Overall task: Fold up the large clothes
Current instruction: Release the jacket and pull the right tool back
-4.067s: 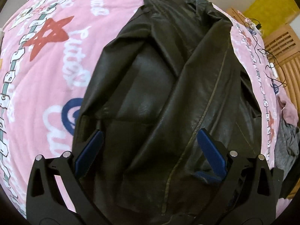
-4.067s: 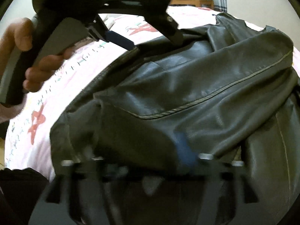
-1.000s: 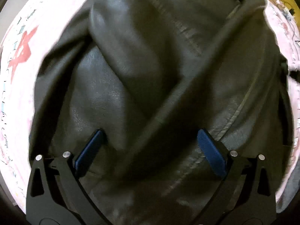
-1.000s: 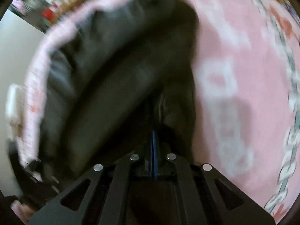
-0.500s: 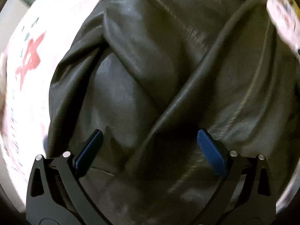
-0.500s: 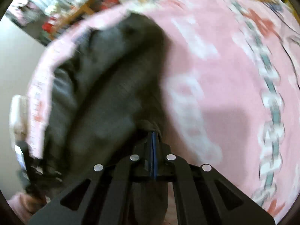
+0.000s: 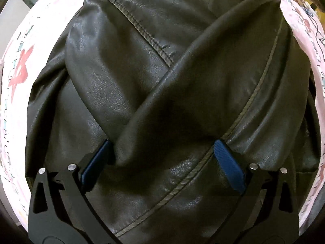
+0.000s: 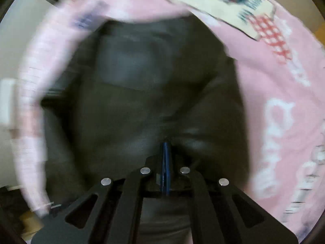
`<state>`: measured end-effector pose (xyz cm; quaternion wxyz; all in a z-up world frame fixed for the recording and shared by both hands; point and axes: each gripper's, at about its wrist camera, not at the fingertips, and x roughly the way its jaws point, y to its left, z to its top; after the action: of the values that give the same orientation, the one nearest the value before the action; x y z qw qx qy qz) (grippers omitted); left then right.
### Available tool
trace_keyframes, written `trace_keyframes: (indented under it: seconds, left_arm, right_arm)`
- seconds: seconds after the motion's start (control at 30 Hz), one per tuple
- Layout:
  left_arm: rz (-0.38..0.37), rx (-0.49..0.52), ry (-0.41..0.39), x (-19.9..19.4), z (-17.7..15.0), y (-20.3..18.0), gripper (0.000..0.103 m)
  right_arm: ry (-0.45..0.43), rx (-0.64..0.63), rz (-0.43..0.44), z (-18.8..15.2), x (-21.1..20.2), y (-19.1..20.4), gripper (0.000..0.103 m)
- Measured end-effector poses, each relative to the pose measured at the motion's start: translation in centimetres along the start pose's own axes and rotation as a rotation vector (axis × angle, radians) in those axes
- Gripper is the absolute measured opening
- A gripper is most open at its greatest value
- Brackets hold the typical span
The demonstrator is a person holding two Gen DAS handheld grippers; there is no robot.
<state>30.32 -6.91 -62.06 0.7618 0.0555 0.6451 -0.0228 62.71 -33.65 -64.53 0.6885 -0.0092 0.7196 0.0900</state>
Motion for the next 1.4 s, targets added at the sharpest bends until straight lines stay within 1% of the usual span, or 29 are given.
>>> trace_keyframes:
  seconds: [0.03, 0.07, 0.13, 0.2, 0.33, 0.4, 0.47, 0.5, 0.53, 0.57, 0.6, 0.63, 0.67, 0.7, 0.77, 0.8, 0.83, 0.87, 0.9, 0.93, 0.97, 1.0, 1.03, 1.1, 1.13, 1.2, 1.27, 1.33, 1.4]
  left_arm:
    - [-0.004, -0.005, 0.000, 0.1, -0.1, 0.3, 0.098]
    - [-0.010, -0.014, -0.002, 0.3, -1.1, -0.4, 0.098]
    - [-0.012, -0.022, -0.002, 1.4, -2.1, -1.6, 0.098]
    - [-0.007, -0.015, -0.017, 1.5, -2.9, -1.2, 0.098]
    - [-0.002, 0.011, -0.043, 1.5, -4.3, -1.1, 0.098]
    - [-0.012, 0.025, -0.023, 1.5, -4.5, -1.1, 0.098]
    - [-0.033, 0.036, -0.005, 1.3, -4.3, -0.4, 0.098]
    - [-0.047, 0.042, 0.001, 1.4, -3.7, -0.2, 0.098]
    - [-0.063, 0.056, 0.003, 1.0, -3.6, 0.1, 0.098]
    - [-0.062, 0.075, 0.003, 1.4, -3.5, -0.1, 0.098]
    - [-0.048, 0.099, 0.003, 1.4, -3.6, 0.6, 0.098]
    - [-0.044, 0.109, 0.001, 1.2, -3.7, 1.2, 0.098]
    - [-0.055, 0.112, 0.002, 1.0, -4.0, 2.1, 0.098]
    - [-0.067, 0.100, 0.005, 0.8, -4.3, 3.1, 0.098]
    - [-0.075, 0.066, 0.019, 0.9, -5.1, 5.3, 0.098]
    - [-0.078, 0.051, 0.033, 1.1, -5.6, 6.6, 0.098]
    - [-0.091, 0.041, 0.042, 1.1, -6.1, 7.6, 0.098]
    - [-0.122, 0.017, 0.039, 0.6, -6.9, 9.4, 0.098]
    - [-0.147, -0.004, 0.026, 0.0, -7.6, 10.7, 0.098]
    - [-0.167, -0.023, 0.012, -0.7, -8.2, 11.9, 0.098]
    - [-0.198, -0.047, -0.006, -1.7, -9.2, 13.5, 0.098]
    - [-0.230, -0.061, -0.014, -2.5, -10.1, 14.9, 0.098]
    - [-0.265, -0.072, -0.020, -3.2, -11.2, 16.3, 0.098]
    - [-0.300, -0.077, -0.033, -4.9, -13.1, 17.8, 0.098]
    - [-0.301, -0.070, -0.042, -5.0, -15.2, 18.4, 0.098]
    - [-0.273, -0.031, -0.043, -5.8, -17.2, 20.3, 0.098]
    - [-0.251, 0.002, -0.036, -6.1, -18.7, 20.9, 0.098]
    - [-0.241, 0.003, -0.033, -7.5, -19.9, 21.4, 0.098]
    - [-0.261, 0.000, -0.008, -7.5, -22.3, 22.1, 0.098]
  right_arm:
    - [-0.001, 0.034, 0.013, 0.3, 0.6, -0.5, 0.000]
    - [-0.020, 0.079, 0.026, 0.7, 1.0, -1.1, 0.000]
    - [-0.088, 0.140, 0.015, 1.2, 0.6, -1.7, 0.000]
    - [-0.132, 0.244, 0.035, 1.9, 0.1, -2.7, 0.000]
    - [-0.145, 0.370, 0.073, 2.5, 0.4, -4.1, 0.000]
    - [-0.148, 0.307, 0.059, 2.0, -0.3, -3.4, 0.000]
    - [-0.196, 0.213, 0.080, 0.2, -2.6, -2.4, 0.001]
    - [-0.218, 0.189, 0.089, -0.6, -3.5, -2.2, 0.006]
    - [-0.260, 0.159, 0.096, -2.7, -5.1, -1.8, 0.020]
    - [-0.324, 0.136, 0.092, -6.0, -7.3, -1.3, 0.032]
    - [-0.369, 0.118, 0.083, -8.9, -8.7, -0.8, 0.062]
    - [-0.403, 0.105, 0.067, -11.2, -9.7, -0.3, 0.077]
    - [-0.433, 0.075, 0.063, -15.0, -10.6, 0.6, 0.075]
    - [-0.428, 0.048, 0.056, -18.6, -10.7, 1.6, 0.071]
    - [-0.418, 0.040, -0.006, -24.7, -10.1, 3.5, 0.071]
    - [-0.413, 0.046, -0.029, -27.0, -9.5, 4.3, 0.070]
    - [-0.396, 0.084, -0.075, -30.8, -8.4, 4.8, 0.070]
    - [-0.386, 0.122, -0.085, -33.7, -7.9, 4.8, 0.070]
    - [-0.377, 0.184, -0.084, -37.5, -7.2, 4.8, 0.070]
    - [-0.374, 0.220, -0.087, -39.3, -6.7, 4.9, 0.070]
    - [-0.377, 0.272, -0.096, -42.5, -6.4, 4.9, 0.071]
    - [-0.381, 0.318, -0.105, -44.9, -6.2, 5.1, 0.075]
    - [-0.395, 0.361, -0.108, -47.0, -6.1, 5.3, 0.077]
    - [-0.434, 0.424, -0.101, -50.5, -6.3, 5.5, 0.081]
    - [-0.460, 0.457, -0.110, -52.9, -6.6, 5.8, 0.082]
    - [-0.500, 0.494, -0.109, -55.8, -7.1, 6.3, 0.087]
    - [-0.526, 0.520, -0.109, -58.1, -7.3, 6.7, 0.090]
    - [-0.539, 0.539, -0.092, -59.6, -7.1, 7.0, 0.095]
    - [-0.556, 0.561, -0.053, -61.3, -6.6, 7.1, 0.095]
